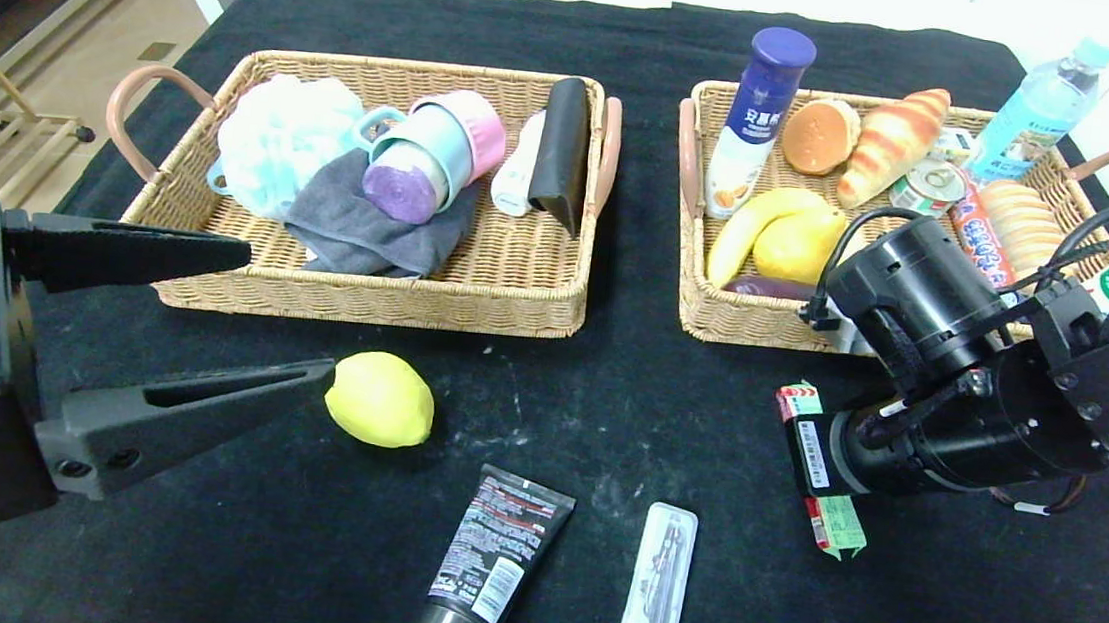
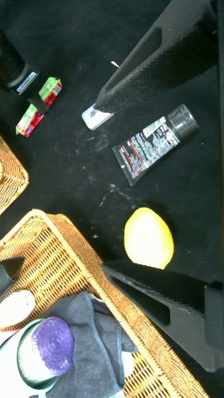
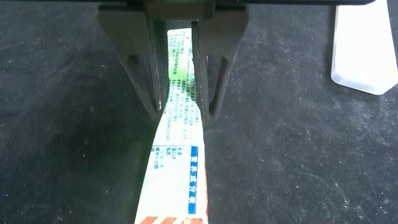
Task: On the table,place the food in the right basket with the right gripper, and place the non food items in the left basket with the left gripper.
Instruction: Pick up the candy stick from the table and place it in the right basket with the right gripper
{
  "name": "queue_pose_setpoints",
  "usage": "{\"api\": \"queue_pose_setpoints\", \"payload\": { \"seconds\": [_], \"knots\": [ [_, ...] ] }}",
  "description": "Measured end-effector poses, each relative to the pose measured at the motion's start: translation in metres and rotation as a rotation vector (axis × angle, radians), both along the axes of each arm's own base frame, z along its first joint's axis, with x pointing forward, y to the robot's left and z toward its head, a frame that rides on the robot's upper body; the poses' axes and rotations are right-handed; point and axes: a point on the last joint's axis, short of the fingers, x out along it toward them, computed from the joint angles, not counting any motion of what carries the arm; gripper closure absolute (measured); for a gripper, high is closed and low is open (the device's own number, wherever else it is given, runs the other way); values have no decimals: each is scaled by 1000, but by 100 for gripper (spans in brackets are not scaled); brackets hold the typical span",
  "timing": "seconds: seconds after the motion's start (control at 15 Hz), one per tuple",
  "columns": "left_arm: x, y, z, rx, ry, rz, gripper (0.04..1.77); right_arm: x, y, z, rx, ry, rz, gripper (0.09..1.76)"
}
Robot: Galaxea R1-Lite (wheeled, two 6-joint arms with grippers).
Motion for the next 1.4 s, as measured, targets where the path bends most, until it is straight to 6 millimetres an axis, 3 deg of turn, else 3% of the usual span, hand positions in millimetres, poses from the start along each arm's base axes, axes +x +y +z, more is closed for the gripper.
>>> {"api": "queue_pose_setpoints", "payload": {
  "seconds": [0.67,1.4],
  "knots": [
    [0,0,0,0,0,0,9,-11,0,10,20,-27,24,153],
    [0,0,0,0,0,0,9,-44,6,57,90,-177,139,153]
  ]
}}
